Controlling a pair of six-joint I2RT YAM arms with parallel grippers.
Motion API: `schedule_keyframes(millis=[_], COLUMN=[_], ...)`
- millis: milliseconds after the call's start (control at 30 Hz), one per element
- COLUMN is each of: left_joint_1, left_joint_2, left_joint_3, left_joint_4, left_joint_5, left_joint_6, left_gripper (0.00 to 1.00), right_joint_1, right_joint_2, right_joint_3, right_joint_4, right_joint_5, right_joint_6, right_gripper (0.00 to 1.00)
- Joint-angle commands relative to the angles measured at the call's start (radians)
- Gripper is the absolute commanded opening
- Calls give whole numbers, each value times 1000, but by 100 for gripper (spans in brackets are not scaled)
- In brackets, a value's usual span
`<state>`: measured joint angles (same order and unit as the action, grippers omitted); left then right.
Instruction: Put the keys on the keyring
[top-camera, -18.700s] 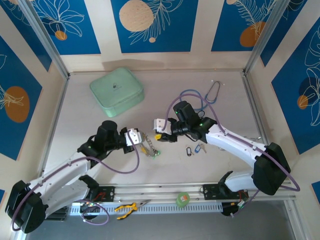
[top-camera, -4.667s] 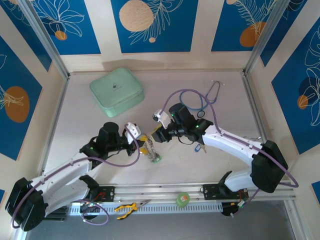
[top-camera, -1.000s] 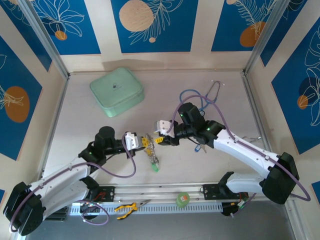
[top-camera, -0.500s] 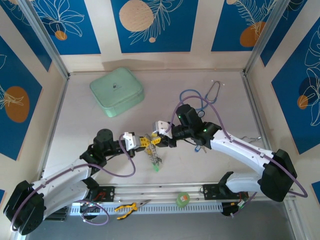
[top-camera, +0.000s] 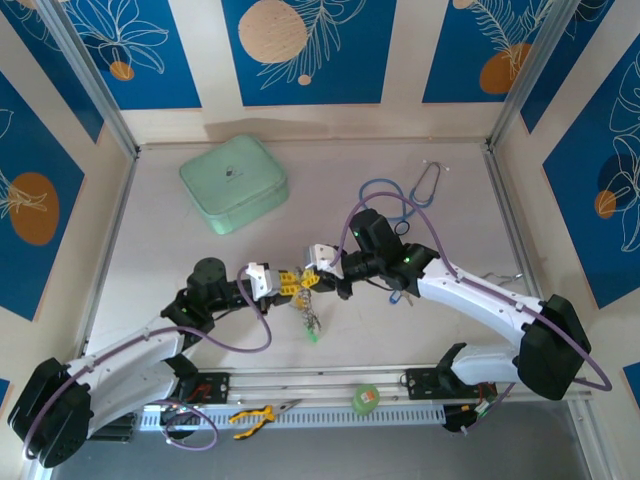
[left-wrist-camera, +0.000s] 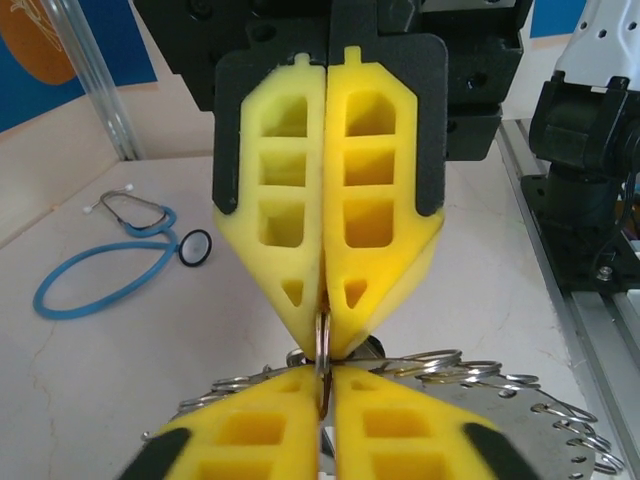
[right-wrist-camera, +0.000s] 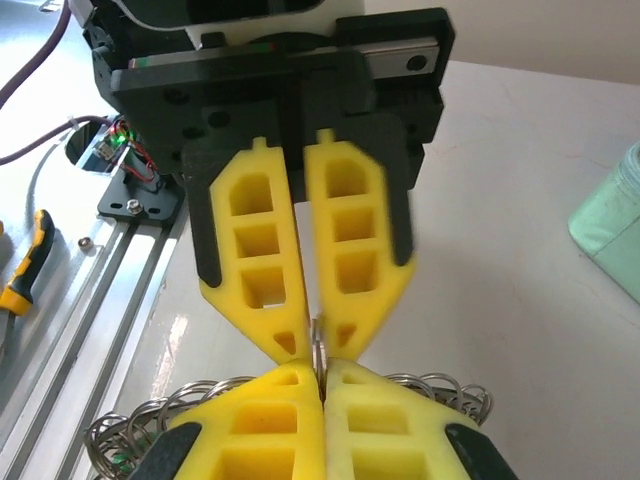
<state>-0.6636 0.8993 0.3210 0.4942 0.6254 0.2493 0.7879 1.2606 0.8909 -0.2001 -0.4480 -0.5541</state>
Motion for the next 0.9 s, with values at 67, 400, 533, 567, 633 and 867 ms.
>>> schedule_keyframes(millis=[67, 400, 533, 567, 633, 867], left_joint_1=[-11, -15, -18, -19, -18, -19], left_joint_2=[-40, -27, -10, -7, 3, 24], left_joint_3=[42, 152, 177, 180, 184, 198], left_joint_4=[-93, -332, -357, -358, -357, -368], left_joint_5=[-33, -1, 18, 20, 25, 36], left_joint_6=[67, 183, 197, 200, 208, 226], left_gripper=[30, 22, 21, 21, 19, 14], right_joint_1=[14, 81, 98, 100, 105, 119], right_joint_2=[-3, 31, 40, 42, 48, 59], right_joint_3=[72, 183, 212, 216, 225, 244], right_joint_4=[-127, -312, -325, -325, -323, -309], right_joint_5=[68, 236, 242, 242, 237, 224], right_joint_6=[-94, -193, -198, -197, -197, -188], right_gripper=[0, 0, 0, 0, 0, 0])
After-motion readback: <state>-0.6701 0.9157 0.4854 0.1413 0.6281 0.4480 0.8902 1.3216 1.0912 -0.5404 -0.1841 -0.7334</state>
